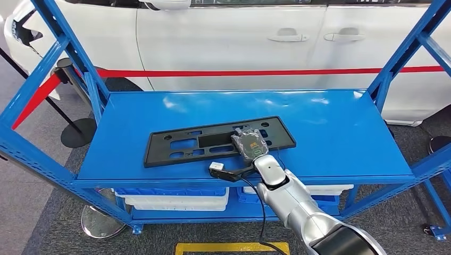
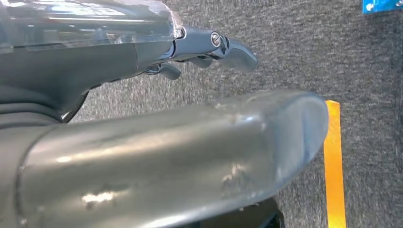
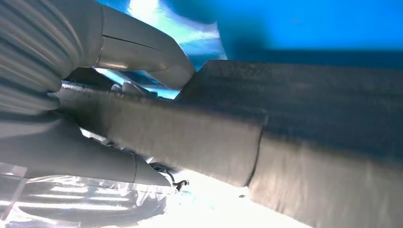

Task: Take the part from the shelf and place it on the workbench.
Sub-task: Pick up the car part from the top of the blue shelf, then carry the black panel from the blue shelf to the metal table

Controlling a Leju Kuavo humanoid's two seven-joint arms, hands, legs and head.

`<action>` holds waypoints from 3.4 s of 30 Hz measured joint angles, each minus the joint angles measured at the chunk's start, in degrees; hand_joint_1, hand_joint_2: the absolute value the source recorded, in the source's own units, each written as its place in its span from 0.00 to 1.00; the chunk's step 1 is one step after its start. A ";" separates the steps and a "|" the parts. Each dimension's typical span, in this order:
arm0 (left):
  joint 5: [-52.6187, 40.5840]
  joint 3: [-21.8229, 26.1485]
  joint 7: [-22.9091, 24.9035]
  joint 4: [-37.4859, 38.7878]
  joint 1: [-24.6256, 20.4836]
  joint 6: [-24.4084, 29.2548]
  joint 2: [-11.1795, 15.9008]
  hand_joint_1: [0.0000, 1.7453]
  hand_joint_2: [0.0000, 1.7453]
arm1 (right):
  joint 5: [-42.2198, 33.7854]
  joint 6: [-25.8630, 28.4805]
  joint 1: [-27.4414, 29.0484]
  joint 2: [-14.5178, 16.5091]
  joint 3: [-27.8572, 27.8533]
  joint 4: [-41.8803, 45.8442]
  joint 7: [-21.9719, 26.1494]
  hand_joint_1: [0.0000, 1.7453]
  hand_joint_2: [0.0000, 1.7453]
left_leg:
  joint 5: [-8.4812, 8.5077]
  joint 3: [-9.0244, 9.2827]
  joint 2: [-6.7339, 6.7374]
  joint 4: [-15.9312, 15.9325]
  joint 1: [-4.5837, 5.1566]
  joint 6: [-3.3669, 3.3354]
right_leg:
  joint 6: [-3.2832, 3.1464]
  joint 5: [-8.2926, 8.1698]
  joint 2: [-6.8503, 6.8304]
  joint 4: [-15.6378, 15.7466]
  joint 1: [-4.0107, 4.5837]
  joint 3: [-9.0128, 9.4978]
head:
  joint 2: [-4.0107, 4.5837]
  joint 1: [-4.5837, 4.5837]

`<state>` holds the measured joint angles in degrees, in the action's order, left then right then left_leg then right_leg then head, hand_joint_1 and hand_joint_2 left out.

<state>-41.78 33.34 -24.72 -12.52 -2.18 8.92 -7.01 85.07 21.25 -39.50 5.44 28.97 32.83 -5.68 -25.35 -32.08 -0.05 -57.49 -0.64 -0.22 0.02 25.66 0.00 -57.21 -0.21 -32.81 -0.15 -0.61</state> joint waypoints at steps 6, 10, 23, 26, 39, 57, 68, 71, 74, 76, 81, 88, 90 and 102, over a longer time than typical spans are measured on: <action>0.42 1.76 -0.27 0.00 0.34 0.44 -0.26 0.00 0.00 | -10.76 3.35 6.67 1.33 -1.73 10.75 8.19 1.00 1.00 | -7.66 -6.34 -0.01 -14.10 -0.51 1.61 | -1.72 -0.48 -0.34 0.71 -0.18 0.14 | 0.00 0.28; 0.48 3.37 -0.66 0.00 0.45 0.72 -0.39 0.00 0.00 | -20.40 2.18 12.66 1.92 -1.60 25.14 11.27 1.00 1.00 | -3.15 -4.84 0.03 -9.92 -0.70 1.84 | -1.32 0.29 -0.13 -0.26 -0.23 -0.02 | -0.01 0.32; 0.82 8.79 -1.63 0.04 0.81 1.78 -1.33 0.00 0.00 | -56.13 4.35 27.72 -4.19 -1.00 68.39 22.14 1.00 1.00 | -0.78 -1.42 -0.18 -1.46 -0.35 -1.67 | 1.51 8.06 -0.05 -17.46 -0.29 -8.99 | -0.01 -0.08; 0.72 9.51 -1.75 0.04 0.78 1.87 -1.55 0.00 0.00 | -58.24 4.42 30.39 -5.18 -1.67 72.07 23.68 1.00 1.00 | -1.08 -0.94 -0.25 -1.47 -0.25 -1.51 | 0.72 2.36 -0.07 -7.84 -0.14 -4.56 | -0.01 -0.08; 0.95 13.03 -1.38 0.04 0.64 2.55 -1.79 0.00 0.00 | -73.35 0.50 44.85 -3.87 -4.23 76.62 28.95 1.00 1.00 | -8.06 -6.50 -0.16 -15.67 -0.15 1.13 | -1.74 0.59 -0.29 -0.67 -0.02 -0.61 | 0.00 0.17; 0.88 17.19 -0.84 0.04 0.48 3.14 -2.84 0.00 0.00 | -81.98 -11.86 60.71 1.01 -10.03 72.56 42.78 1.00 1.00 | -0.69 -0.50 -0.07 -1.11 -0.08 -1.36 | 1.56 4.39 0.02 -5.42 -1.10 -0.17 | 0.00 -0.15; -0.39 18.20 -0.58 0.03 0.33 2.69 -2.98 0.00 0.00 | -79.18 -15.29 62.15 4.22 -11.86 71.47 42.94 1.00 1.00 | -11.16 -5.28 -0.17 -15.99 -0.31 1.35 | -1.83 -0.09 -0.14 -1.24 -0.33 -1.80 | 0.00 0.25; -0.62 18.27 -0.45 0.02 0.27 2.62 -2.98 0.00 0.00 | -78.74 -15.62 62.33 4.58 -12.12 71.37 42.98 1.00 1.00 | -8.76 0.47 -0.16 -9.71 -0.17 0.66 | -1.72 -1.24 -0.11 -1.60 0.08 -3.44 | -0.01 0.25; -0.86 18.29 -0.36 0.02 -0.06 2.61 -2.92 0.00 0.00 | -78.49 -15.81 62.42 4.96 -12.32 71.36 43.01 1.00 1.00 | -6.47 6.29 -0.12 0.08 0.51 -0.36 | -0.99 -2.41 -0.19 -1.74 0.19 -4.09 | -0.01 0.21; -0.87 18.30 -0.33 0.02 -0.11 2.60 -2.91 0.00 0.00 | -78.43 -15.99 62.48 5.09 -12.36 71.35 43.02 1.00 1.00 | -5.63 6.26 -0.10 0.81 0.87 -0.72 | -0.19 -3.27 -0.27 -1.48 0.03 -4.08 | 0.00 0.25; -0.91 18.35 -0.31 0.04 -0.14 2.60 -3.03 0.00 0.00 | -78.37 -16.25 62.71 5.14 -12.59 71.35 43.02 1.00 1.00 | -2.20 3.56 0.57 1.53 0.31 -2.14 | 1.30 4.90 -0.01 -8.74 -0.45 -6.61 | 0.00 0.10; -1.26 18.40 -0.23 0.03 -0.13 2.55 -3.22 0.00 0.00 | -78.14 -16.54 62.67 5.15 -13.05 71.26 43.03 1.00 1.00 | 0.75 -1.90 0.73 -0.49 0.06 -0.91 | 2.06 4.68 0.07 -4.97 -1.20 2.91 | -0.01 -0.13; -1.37 18.41 -0.23 0.02 -0.17 2.55 -3.24 0.00 0.00 | -78.02 -16.56 62.67 5.18 -13.12 71.27 43.04 1.00 1.00 | 1.34 -2.55 0.66 -1.05 0.16 -0.17 | 1.45 5.37 0.26 -0.67 -0.93 5.43 | -0.01 -0.21; -1.51 18.60 -0.48 0.02 0.01 1.64 -3.15 0.00 0.00 | -77.59 -16.60 62.68 5.68 -13.47 71.25 42.94 1.00 1.00 | -5.57 0.13 0.28 -10.51 -0.04 0.69 | -1.70 -0.76 -0.25 -0.92 0.16 -2.24 | -0.01 0.13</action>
<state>-43.29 51.93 -25.20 -12.50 -2.17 10.56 -10.16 7.48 4.66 23.18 11.12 15.50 104.08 37.26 -30.92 -31.95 0.23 -67.99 -0.67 0.47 -1.68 24.91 -0.25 -58.13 -0.05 -35.04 -0.16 -0.49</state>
